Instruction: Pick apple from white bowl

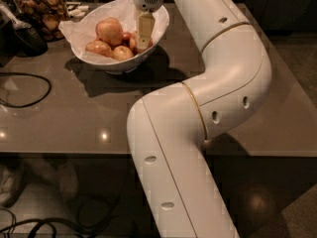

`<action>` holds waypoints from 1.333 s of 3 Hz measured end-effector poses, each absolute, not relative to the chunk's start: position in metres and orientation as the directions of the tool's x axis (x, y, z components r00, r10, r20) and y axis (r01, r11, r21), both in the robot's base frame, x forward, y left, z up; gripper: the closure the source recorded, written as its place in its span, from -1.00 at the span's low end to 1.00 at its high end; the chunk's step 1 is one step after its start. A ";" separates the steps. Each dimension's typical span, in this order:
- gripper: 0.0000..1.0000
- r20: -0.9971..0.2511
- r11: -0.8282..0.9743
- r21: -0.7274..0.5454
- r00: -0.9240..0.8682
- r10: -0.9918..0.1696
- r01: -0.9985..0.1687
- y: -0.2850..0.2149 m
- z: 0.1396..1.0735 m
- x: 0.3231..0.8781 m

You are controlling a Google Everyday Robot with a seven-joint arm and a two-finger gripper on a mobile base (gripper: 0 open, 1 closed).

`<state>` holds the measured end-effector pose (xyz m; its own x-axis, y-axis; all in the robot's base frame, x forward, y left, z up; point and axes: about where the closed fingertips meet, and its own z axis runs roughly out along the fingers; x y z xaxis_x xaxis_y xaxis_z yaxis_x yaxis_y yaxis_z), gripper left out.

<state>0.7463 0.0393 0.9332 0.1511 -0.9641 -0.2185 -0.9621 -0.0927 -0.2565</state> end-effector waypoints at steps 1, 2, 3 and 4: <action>-0.36 -0.210 -0.105 -0.266 0.164 -0.964 -0.958 0.043 0.935 0.747; -0.36 -0.202 -0.109 -0.269 0.167 -0.965 -0.957 0.043 0.934 0.749; -0.38 -0.200 -0.109 -0.269 0.166 -0.966 -0.957 0.042 0.932 0.750; -0.36 -0.197 -0.108 -0.257 0.162 -0.967 -0.960 0.041 0.924 0.752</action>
Offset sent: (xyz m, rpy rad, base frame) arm 0.1238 -0.0200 0.1049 -0.0858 0.1028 0.0333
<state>0.7516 0.0414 0.9244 0.1619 -0.9669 -0.1974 -0.9603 -0.1084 -0.2569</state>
